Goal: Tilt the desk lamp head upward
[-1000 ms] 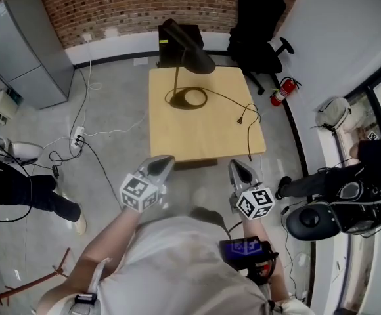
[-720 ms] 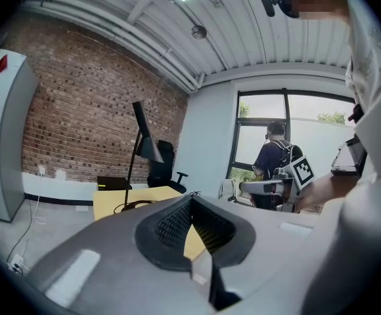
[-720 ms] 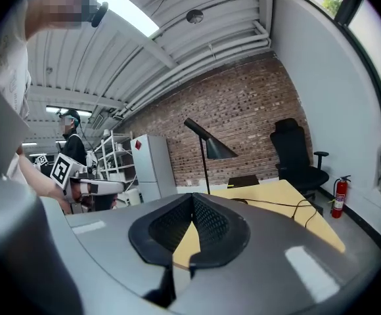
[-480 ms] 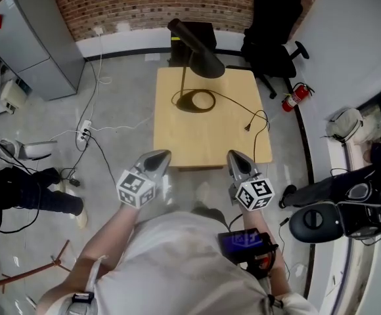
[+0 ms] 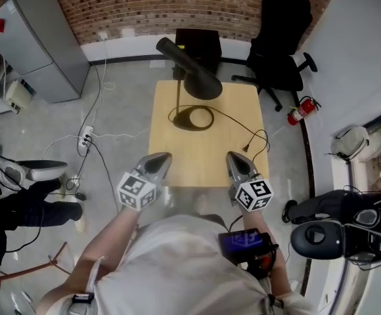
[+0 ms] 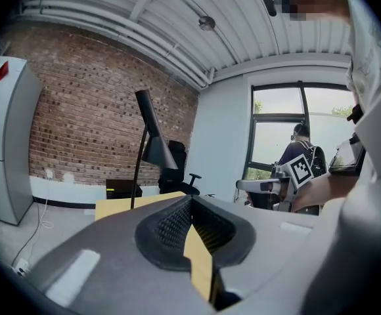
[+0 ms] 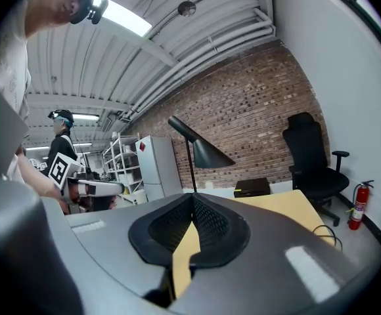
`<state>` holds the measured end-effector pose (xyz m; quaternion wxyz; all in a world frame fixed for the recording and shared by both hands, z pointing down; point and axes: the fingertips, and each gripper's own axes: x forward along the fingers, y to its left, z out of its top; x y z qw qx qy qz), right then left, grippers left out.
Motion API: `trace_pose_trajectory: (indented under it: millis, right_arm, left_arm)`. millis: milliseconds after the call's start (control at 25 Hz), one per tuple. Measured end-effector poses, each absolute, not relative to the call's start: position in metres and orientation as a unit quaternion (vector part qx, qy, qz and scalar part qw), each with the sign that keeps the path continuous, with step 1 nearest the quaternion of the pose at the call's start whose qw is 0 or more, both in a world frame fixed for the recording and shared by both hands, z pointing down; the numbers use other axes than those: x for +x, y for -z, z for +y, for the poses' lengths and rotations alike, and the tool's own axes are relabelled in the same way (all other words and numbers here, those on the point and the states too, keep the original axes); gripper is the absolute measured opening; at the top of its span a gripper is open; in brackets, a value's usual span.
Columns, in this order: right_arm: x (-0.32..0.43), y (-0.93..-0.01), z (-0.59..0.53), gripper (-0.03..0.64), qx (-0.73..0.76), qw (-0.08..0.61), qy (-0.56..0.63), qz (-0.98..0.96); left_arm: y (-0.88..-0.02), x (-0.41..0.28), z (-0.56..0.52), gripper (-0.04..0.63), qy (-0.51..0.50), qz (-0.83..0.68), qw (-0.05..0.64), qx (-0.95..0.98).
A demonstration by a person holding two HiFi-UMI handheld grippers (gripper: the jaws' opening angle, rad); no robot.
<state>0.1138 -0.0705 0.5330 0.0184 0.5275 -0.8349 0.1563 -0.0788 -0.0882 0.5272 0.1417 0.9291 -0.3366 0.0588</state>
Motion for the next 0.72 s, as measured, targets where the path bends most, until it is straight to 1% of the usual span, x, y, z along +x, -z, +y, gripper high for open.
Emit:
trace_pose_trajectory:
  millis: [480, 720]
  right_arm:
    - [0.161, -0.542, -0.139, 0.011, 0.492, 0.008, -0.168, -0.854]
    - [0.179, -0.547, -0.158, 0.011, 0.477, 0.002, -0.176, -0.861]
  left_arm:
    - [-0.537, -0.033, -0.143, 0.002, -0.075, -0.378, 0.157, 0.909]
    - [-0.539, -0.014, -0.151, 0.0, -0.085, -0.393, 0.164, 0.901]
